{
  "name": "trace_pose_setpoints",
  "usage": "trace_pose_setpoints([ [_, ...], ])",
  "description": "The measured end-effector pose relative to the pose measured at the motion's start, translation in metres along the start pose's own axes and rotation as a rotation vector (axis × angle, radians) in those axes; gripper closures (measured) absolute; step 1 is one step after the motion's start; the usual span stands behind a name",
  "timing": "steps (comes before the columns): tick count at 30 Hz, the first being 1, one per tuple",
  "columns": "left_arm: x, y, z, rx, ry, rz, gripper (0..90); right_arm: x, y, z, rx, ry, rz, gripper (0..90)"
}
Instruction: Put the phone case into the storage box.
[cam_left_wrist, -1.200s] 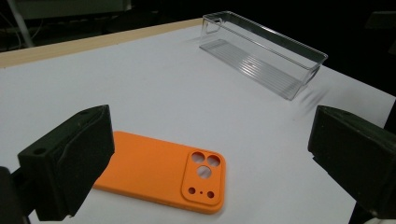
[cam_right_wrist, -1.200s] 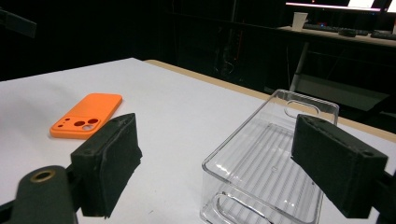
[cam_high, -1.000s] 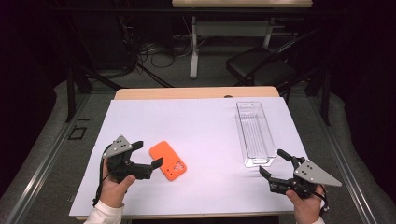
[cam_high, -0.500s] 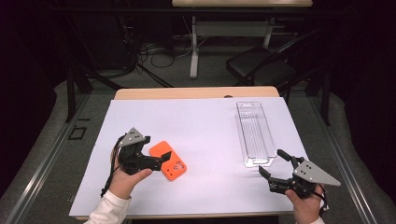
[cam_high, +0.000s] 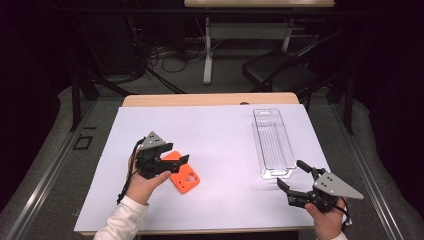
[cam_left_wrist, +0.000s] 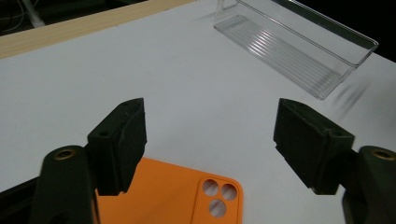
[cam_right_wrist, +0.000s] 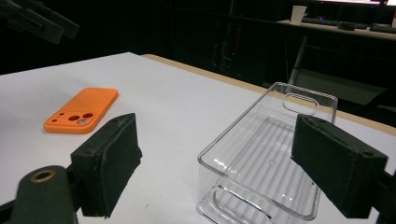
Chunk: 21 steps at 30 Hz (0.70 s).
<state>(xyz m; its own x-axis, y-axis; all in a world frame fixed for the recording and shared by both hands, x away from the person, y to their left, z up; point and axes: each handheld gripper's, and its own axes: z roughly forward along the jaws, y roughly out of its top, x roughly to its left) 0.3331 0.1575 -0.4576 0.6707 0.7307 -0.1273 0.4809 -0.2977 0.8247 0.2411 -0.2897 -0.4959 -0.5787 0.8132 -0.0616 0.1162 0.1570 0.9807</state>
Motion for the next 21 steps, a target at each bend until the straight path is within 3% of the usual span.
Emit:
trace_pose_setpoints([
  [3, 0.001, 0.001, 0.004, 0.002, 0.002, -0.002, 31.3, 0.000, 0.000, 0.000, 0.000, 0.001, 0.003, 14.4],
  [7, 0.004, 0.001, 0.010, 0.015, 0.011, -0.031, 43.0, 0.000, 0.000, 0.000, 0.000, 0.000, -0.003, 14.4],
  [11, 0.005, 0.000, 0.015, 0.023, 0.010, -0.030, 52.3, 0.000, 0.000, 0.000, 0.005, 0.001, -0.005, 14.4],
  [16, 0.009, -0.005, 0.026, 0.023, 0.000, -0.057, 52.2, 0.001, -0.001, 0.001, 0.006, 0.001, -0.010, 14.4],
  [21, 0.013, -0.011, 0.037, 0.058, 0.048, -0.080, 54.6, 0.001, -0.001, 0.001, 0.009, -0.001, -0.021, 14.4],
])
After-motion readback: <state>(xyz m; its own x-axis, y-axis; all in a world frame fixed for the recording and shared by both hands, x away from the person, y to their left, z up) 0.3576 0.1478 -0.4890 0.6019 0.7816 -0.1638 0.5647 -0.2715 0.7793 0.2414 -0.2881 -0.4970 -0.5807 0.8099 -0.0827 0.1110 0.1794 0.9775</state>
